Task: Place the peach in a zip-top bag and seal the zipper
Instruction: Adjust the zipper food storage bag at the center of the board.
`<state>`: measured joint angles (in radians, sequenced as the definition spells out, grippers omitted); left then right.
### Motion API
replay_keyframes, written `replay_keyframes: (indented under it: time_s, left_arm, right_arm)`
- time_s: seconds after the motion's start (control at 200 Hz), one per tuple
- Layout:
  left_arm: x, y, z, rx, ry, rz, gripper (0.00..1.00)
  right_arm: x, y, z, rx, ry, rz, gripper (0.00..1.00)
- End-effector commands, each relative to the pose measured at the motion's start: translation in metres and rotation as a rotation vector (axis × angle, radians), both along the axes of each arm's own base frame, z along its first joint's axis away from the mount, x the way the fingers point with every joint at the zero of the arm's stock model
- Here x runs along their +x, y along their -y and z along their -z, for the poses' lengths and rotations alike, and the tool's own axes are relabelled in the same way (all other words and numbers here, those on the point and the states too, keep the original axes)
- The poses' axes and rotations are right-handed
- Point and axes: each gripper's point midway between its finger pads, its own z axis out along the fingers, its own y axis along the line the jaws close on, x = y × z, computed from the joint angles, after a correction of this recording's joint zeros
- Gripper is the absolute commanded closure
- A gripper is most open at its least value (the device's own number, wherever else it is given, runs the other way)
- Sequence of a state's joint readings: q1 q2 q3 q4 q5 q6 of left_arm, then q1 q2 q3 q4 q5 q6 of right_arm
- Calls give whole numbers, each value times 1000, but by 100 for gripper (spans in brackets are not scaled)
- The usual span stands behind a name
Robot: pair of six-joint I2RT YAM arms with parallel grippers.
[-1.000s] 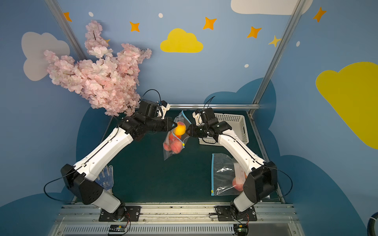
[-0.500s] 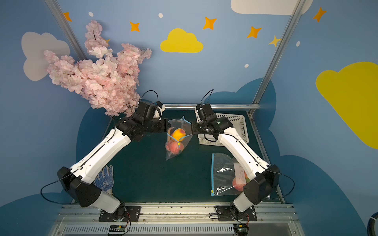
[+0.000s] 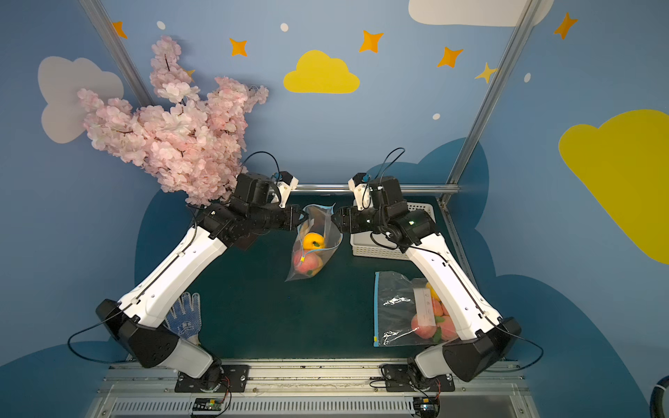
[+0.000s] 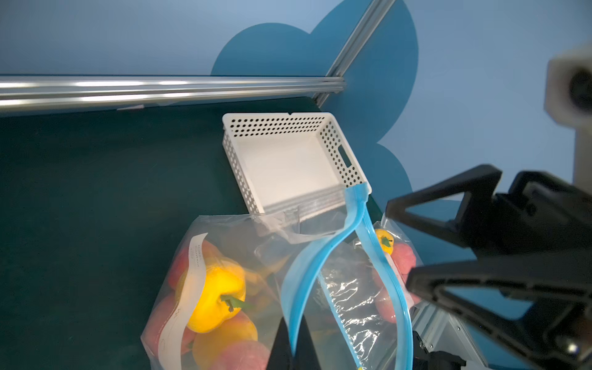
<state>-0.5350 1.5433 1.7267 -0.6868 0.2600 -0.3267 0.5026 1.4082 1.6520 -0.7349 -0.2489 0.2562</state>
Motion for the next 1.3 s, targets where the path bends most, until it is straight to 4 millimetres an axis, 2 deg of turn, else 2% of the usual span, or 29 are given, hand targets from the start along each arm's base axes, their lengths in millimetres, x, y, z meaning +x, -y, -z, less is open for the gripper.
replay_keyframes:
  time_s: [0.0,0.075,0.12,0.21,0.31,0.431,0.576,0.741,0.826,1.001,1.297]
  left_arm:
    - [-8,1,-22,8,135,119,97]
    - [-8,-1,-20,11,157,176,97]
    - [-7,-4,-19,6,167,210,97]
    - [-7,-6,-15,-2,192,302,97]
    - [-13,-4,-7,11,232,409,97]
    - [-27,1,4,33,299,546,97]
    - [-28,1,7,56,355,579,97]
    - [-32,1,10,56,364,600,97]
    - [-36,0,9,49,370,613,97]
    - [-46,-7,-4,64,434,597,97]
    - [-48,-21,-25,77,496,516,97]
  right_arm:
    - [-3,15,-24,26,126,-73,20]
    - [-5,24,-27,38,180,-138,19]
    - [-3,31,-22,18,202,-167,18]
    - [7,48,0,-54,231,-182,19]
    - [4,50,22,-140,312,-282,21]
    - [-5,41,28,-179,455,-419,19]
    - [-10,32,28,-183,551,-510,20]
    - [-33,9,35,-157,638,-694,24]
    - [-35,-2,35,-165,679,-727,27]
    - [-26,-17,25,-165,727,-716,31]
    - [-38,-41,14,-142,779,-780,31]
